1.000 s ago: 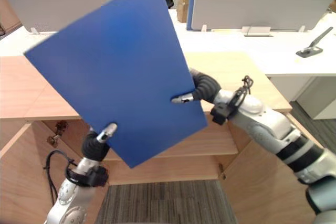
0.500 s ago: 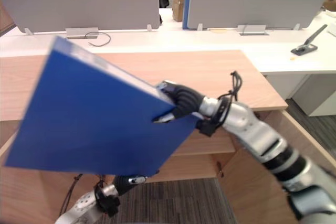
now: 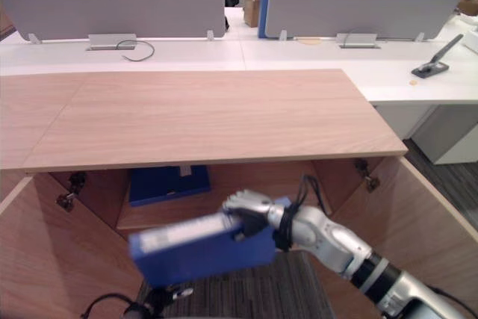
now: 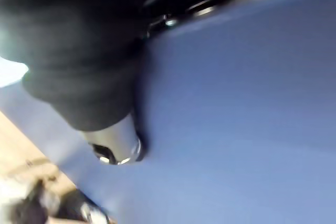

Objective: Walk over to the cabinet, pick up the folder, carry it to the office cabinet, place the folder inside the office cabinet, then close the office cabinet door

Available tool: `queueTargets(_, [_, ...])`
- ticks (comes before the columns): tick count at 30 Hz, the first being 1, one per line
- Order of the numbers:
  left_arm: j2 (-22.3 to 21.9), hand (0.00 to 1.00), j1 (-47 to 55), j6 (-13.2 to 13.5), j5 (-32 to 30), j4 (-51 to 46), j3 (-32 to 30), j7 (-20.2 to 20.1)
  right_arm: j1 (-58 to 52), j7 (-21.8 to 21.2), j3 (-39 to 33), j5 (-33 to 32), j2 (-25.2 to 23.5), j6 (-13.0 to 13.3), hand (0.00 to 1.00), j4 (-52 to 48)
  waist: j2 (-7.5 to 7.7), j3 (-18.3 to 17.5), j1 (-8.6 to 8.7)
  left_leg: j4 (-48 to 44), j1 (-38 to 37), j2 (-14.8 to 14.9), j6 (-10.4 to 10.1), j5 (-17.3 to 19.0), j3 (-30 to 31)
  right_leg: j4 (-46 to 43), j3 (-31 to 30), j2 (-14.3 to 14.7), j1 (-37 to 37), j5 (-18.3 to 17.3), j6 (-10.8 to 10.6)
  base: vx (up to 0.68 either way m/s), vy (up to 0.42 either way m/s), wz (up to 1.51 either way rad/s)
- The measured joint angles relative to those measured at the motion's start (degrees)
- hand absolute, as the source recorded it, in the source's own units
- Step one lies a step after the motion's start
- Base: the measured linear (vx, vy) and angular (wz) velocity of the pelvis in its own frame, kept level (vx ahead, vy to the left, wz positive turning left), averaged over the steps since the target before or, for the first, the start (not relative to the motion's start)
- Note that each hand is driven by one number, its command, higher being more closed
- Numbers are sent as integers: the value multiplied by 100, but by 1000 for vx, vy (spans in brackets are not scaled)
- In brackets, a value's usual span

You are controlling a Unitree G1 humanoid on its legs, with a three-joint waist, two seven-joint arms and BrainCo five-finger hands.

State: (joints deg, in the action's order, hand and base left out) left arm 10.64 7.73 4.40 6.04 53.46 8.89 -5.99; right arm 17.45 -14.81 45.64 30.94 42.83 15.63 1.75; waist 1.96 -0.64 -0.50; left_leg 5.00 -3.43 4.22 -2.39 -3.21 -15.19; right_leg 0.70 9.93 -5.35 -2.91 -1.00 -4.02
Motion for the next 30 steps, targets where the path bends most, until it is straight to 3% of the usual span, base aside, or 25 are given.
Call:
queueTargets(3, [-23, 0, -179, -42, -151, 436, -174, 211, 56, -23, 158, 525, -84, 84, 100, 956, 1, 5, -9, -1, 19, 2, 6, -9, 15, 10, 20, 8, 4, 6, 2, -40, -1, 2])
queueTargets(6, [-23, 0, -185, -55, -113, 562, -367, 246, 40, -41, 58, 626, -306, 62, 100, 1764, -23, 29, 7, -1, 30, -1, 12, -14, 26, 30, 32, 10, -1, 18, -2, -21, 1, 1])
queueTargets(8, [-37, 0, -184, -58, -93, 592, -489, 268, -38, -59, -303, 612, -582, -41, 100, 2286, -65, 105, 12, -2, 39, -7, 23, -27, 57, 31, 60, 7, -8, 22, -2, -49, 4, 8])
queueTargets(10, [-68, 0, -187, -57, -37, 637, -638, 281, -153, -49, -988, 223, -978, -336, 100, 2785, -140, 211, 10, -2, 53, -18, 30, -48, 108, 29, 103, -4, -15, 26, -3, -59, 6, 13])
queueTargets(13, [-197, 0, -171, -61, 57, 683, -972, 330, -167, 132, -2444, -939, -1653, -824, 100, 3624, -349, 399, 27, -2, 95, -66, 46, -100, 283, 23, 266, -50, -51, 25, -6, -59, 12, 28])
queueTargets(15, [-263, 0, -92, -70, 147, 681, -1151, 346, 3, 504, -3287, -2122, -1982, -1138, 100, 4143, -480, 514, 10, -2, 142, -88, 64, -141, 386, 22, 376, -71, -55, 33, -19, -47, 17, 25])
queueTargets(17, [-292, 0, 72, -110, 156, 682, -1248, 391, 148, 817, -3777, -3203, -2217, -1253, 100, 4430, -519, 579, -16, -2, 142, -94, 73, -150, 421, 25, 408, -73, -72, 34, -20, -37, 15, 10])
queueTargets(19, [-338, 0, 216, -130, 216, 681, -1380, 443, 347, 1043, -4185, -4306, -2408, -1262, 100, 4582, -546, 709, -26, -5, 131, -96, 78, -166, 444, 16, 424, -76, -90, 35, -22, -37, 12, 7])
queueTargets(22, [-391, 0, 238, -149, 433, 656, -1554, 519, 953, 1279, -4898, -6763, -2656, -1148, 100, 4741, -635, 1195, -36, -254, 272, -100, 78, -173, 506, -163, 437, -133, -10, 35, -23, -85, 15, 6])
queueTargets(25, [-447, 0, 218, -146, 609, 511, -1766, 629, 1618, 1352, -5410, -8060, -2665, -903, 100, 4740, -797, 1690, -61, -837, 707, -75, 66, -60, 599, -544, 406, -226, 334, -10, -6, -190, 24, 0])
queueTargets(27, [-499, 0, 208, -145, 669, 514, -1972, 680, 1837, 1406, -5588, -8550, -2697, -785, 100, 4721, -895, 1912, -99, -1050, 818, -18, 98, 51, 602, -966, 386, -274, 554, -179, 5, -199, 16, -3])
queueTargets(30, [-522, 0, 186, -154, 850, 507, -2309, 775, 1967, 1534, -5801, -9135, -2826, -674, 100, 4261, -847, 2019, -166, -1541, 1460, -31, 77, 208, 616, -2067, 382, -519, 1440, -712, 38, -188, -15, 10])
